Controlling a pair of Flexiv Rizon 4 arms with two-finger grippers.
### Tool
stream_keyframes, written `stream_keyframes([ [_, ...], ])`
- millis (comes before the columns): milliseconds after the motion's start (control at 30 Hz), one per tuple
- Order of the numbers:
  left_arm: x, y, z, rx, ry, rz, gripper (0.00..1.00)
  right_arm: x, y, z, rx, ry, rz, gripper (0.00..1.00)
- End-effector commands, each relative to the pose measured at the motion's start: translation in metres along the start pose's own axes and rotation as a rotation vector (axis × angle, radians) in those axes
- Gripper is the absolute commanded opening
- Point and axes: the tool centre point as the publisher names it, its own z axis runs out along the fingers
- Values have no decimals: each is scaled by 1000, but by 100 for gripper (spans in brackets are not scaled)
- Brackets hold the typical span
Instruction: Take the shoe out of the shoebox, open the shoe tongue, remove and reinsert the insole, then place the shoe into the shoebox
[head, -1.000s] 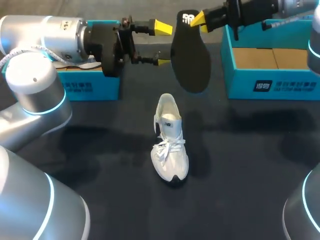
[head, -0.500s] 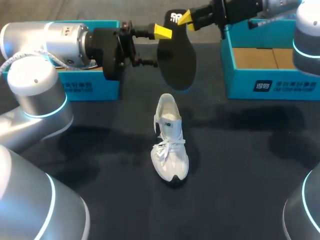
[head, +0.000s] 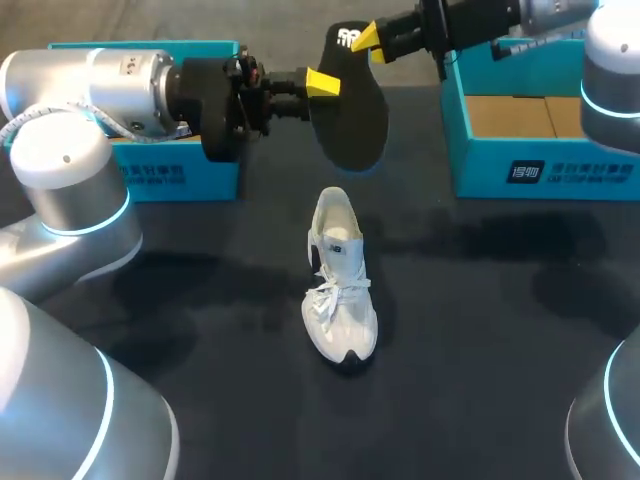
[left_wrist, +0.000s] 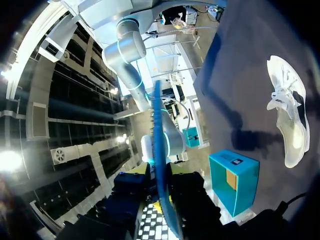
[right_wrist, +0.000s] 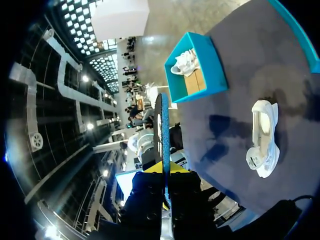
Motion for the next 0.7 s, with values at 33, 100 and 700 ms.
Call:
stream_keyframes([
  [33, 2, 2, 2, 1, -5, 5, 19, 0, 1, 6, -2, 4, 3, 0],
  [100, 3, 4, 3, -3, -7, 5, 20, -1, 0, 7, -4, 6, 4, 0],
  [700, 9, 6, 6, -6, -12, -2, 0, 3, -3, 6, -53, 31, -35, 100],
])
